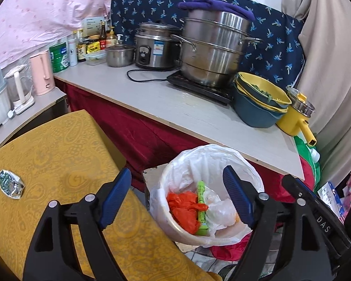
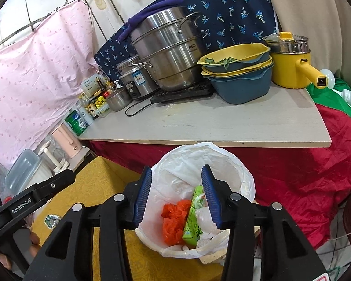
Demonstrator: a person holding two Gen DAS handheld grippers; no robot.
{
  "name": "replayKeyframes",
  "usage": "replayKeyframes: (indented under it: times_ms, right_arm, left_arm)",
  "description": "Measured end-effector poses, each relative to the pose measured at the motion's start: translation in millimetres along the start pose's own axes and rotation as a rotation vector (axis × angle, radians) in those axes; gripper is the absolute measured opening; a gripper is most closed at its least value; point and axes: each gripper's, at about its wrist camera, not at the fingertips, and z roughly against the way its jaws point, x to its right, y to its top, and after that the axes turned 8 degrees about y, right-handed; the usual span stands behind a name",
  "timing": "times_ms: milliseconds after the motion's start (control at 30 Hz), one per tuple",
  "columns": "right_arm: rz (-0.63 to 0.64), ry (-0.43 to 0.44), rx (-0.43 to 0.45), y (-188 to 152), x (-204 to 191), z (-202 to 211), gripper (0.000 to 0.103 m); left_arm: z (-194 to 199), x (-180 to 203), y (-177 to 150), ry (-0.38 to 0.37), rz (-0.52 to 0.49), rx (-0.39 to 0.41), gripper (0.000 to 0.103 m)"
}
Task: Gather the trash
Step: 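Open both grippers over the bin to drop the tissue and plastic bag, then move both grippers back over the table toward the orange snack bag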
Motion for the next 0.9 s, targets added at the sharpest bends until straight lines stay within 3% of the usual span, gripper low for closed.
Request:
replayKeyframes:
  times_ms: [433, 900]
  right_arm:
    - [0.081, 0.048, 0.009, -5.8, -58.0, 17.2, 0.053]
    - [0.181, 0.134, -0.046, -36.3, -135.8, 13.8, 0.058]
  left_arm:
    - [45.7, -45.0, -8.5, 0.045, 0.043, 0.055, 0.082]
    - [83.6, -132.8, -40.4, 0.18, 0.081, 0.037, 0.085]
